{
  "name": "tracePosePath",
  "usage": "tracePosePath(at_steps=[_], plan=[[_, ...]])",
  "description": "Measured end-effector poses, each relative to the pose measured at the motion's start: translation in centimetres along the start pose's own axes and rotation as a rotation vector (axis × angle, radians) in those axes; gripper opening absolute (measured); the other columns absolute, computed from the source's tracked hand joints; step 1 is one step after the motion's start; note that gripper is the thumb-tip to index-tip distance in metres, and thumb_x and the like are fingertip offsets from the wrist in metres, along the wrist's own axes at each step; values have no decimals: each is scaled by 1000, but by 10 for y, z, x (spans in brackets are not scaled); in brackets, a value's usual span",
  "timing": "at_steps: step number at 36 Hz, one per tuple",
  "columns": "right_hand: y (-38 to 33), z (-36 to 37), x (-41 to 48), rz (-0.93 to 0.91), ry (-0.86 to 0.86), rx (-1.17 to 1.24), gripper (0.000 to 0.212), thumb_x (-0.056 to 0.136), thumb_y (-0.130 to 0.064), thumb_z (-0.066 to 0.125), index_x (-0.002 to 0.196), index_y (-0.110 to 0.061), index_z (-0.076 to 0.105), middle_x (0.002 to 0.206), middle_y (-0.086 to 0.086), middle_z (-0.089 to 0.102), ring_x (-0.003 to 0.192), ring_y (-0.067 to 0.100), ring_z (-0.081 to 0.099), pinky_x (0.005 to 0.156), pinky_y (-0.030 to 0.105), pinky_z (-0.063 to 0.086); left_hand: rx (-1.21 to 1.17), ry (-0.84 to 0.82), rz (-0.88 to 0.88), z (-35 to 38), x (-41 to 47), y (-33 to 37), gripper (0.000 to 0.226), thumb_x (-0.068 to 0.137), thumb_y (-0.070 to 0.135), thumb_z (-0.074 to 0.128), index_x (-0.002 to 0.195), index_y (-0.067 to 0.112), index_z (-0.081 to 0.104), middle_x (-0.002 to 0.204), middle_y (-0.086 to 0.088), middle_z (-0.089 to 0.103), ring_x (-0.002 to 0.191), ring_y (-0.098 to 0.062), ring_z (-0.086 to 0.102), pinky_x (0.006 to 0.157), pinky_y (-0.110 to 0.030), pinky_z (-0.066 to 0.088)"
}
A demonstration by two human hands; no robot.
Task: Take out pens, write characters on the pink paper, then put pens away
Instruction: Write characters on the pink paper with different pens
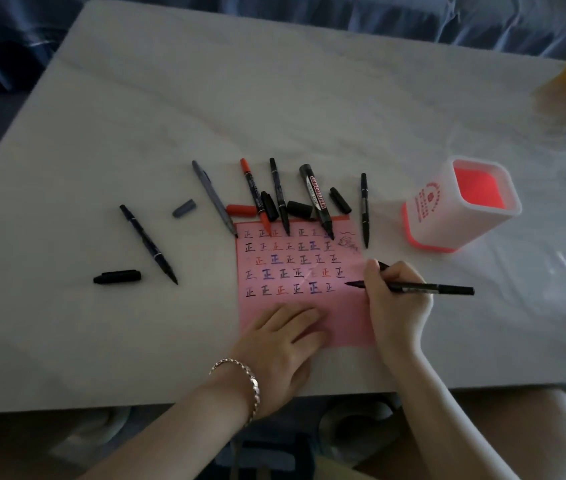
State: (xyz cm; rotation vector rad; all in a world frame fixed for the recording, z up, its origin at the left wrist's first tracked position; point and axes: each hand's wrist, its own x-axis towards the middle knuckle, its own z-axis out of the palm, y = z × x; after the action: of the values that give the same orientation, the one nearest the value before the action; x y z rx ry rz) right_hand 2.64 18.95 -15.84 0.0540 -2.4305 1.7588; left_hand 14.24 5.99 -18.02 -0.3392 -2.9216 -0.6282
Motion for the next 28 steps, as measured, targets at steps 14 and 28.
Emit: tracePosePath(at_steps=[14, 28], plan=[[5, 1, -2, -106, -46, -91, 34, 79, -2, 62, 50, -3, 45, 48, 12, 47, 47, 12, 41, 46, 16, 33, -17, -26, -10, -2, 0, 1, 34, 76, 26, 43, 108, 25, 55, 123, 1, 58, 115, -17, 44, 98, -29, 31], [7, 1, -2, -115, 17, -105, 30, 79, 0, 60, 52, 5, 46, 46, 10, 44, 48, 11, 41, 44, 11, 31, -22, -50, -27, -5, 1, 2, 35, 76, 25, 43, 106, 22, 62, 121, -1, 60, 112, -17, 43, 94, -29, 30]])
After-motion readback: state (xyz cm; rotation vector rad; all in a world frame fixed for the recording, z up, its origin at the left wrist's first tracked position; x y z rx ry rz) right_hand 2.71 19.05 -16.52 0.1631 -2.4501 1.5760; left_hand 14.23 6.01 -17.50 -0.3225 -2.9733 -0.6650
